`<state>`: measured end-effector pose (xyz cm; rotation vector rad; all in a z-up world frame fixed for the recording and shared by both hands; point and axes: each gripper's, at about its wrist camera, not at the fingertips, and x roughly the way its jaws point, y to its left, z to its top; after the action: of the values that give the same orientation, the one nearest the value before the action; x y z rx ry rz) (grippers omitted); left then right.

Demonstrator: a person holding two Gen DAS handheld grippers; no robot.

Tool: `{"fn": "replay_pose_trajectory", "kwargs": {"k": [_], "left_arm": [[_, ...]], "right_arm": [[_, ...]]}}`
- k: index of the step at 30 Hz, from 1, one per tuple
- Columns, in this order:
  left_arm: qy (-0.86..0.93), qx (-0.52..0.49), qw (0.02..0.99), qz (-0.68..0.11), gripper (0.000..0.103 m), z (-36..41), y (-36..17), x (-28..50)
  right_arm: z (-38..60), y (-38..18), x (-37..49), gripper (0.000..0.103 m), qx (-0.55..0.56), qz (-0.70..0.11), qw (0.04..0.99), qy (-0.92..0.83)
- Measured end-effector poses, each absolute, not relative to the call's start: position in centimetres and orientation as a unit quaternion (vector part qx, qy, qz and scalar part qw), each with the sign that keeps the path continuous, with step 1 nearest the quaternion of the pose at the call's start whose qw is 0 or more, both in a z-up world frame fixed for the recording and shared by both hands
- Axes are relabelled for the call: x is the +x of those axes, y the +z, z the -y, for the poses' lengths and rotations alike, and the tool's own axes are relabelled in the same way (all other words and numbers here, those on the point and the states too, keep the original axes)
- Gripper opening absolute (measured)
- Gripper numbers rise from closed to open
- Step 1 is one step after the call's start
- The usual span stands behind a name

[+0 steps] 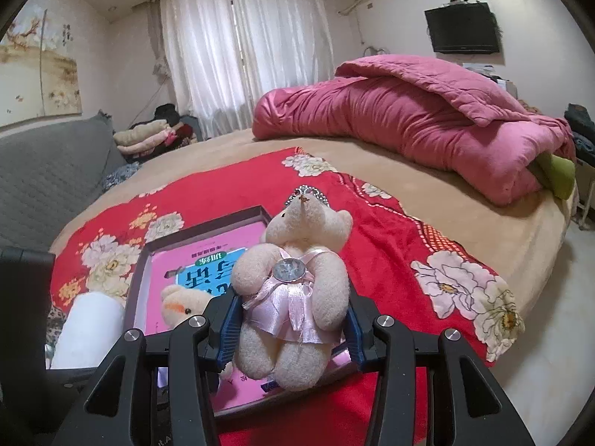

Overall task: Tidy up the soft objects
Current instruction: 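Lower the pink-dressed bear into the tray and open the right gripper while the left lowers its bear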

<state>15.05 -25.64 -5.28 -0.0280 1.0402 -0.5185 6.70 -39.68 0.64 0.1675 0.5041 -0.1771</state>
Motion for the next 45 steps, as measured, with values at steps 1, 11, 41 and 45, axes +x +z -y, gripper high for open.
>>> {"fn": "replay_pose_trajectory", "kwargs": {"k": [1,11,41,45], "left_arm": [[-0.245,-0.013,0.836,-0.491,0.029,25.6,-5.3,15.0],[-0.243,0.013,0.837,-0.490,0.030,26.3,-5.6,14.2],[-0.241,0.004,0.835,-0.495,0.030,26.1,-5.8,14.4],[-0.240,0.004,0.835,-0.496,0.030,26.0,-5.7,14.4]], "right_arm": [[39.5,0.6,6.8,0.049,0.081,-0.250,0.961,-0.087],[38.4,-0.7,9.2,0.049,0.058,-0.295,0.951,-0.072],[38.6,-2.3,10.6,0.069,0.073,-0.337,0.937,-0.056],[39.3,-1.5,9.4,0.069,0.087,-0.304,0.946,-0.066]]}}
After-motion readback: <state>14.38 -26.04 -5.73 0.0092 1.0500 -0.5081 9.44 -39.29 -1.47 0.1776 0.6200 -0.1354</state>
